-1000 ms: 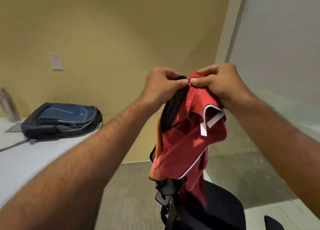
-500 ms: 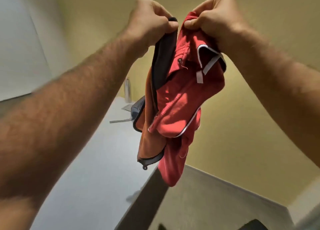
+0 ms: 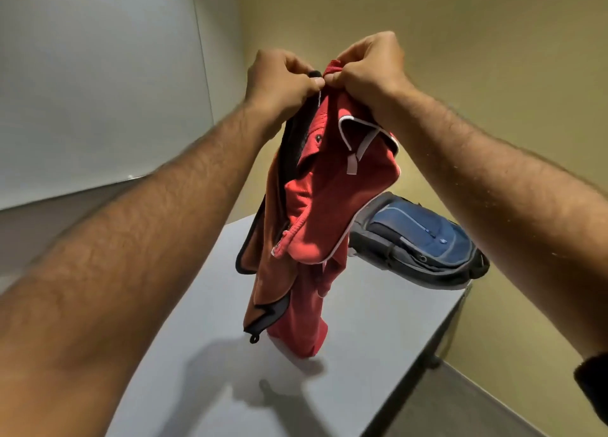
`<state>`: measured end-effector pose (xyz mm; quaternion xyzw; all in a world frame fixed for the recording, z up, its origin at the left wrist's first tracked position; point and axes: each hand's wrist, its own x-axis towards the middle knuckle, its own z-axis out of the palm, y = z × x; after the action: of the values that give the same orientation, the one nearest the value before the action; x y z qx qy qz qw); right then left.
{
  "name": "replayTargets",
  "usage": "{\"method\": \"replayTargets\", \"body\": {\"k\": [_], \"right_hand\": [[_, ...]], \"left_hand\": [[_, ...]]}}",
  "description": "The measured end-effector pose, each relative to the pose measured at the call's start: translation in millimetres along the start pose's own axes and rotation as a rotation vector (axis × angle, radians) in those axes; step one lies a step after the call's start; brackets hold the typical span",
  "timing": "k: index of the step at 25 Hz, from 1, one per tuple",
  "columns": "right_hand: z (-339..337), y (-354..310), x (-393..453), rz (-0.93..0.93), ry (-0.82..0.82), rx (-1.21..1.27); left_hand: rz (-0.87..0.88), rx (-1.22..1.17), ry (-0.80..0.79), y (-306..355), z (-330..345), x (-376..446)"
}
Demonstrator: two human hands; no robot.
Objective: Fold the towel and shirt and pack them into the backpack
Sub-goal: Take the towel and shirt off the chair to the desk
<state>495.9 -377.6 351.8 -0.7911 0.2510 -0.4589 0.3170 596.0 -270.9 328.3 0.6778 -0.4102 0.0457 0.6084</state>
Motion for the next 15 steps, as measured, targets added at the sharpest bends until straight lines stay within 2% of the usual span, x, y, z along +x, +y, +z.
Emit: {"method": "replayTargets", "body": {"k": [8,15], "right_hand": [[120.4,11.3,73.3,-0.047,-0.09,0.157],[157.9,-18.7,120.3,-0.18,-0.11,0.394]], "left_hand": [[-0.075,0.101,0.221,-75.9,-32.9,70.8],[0.02,0.159,0.421,-70.1,-61.7,114.4]]}}
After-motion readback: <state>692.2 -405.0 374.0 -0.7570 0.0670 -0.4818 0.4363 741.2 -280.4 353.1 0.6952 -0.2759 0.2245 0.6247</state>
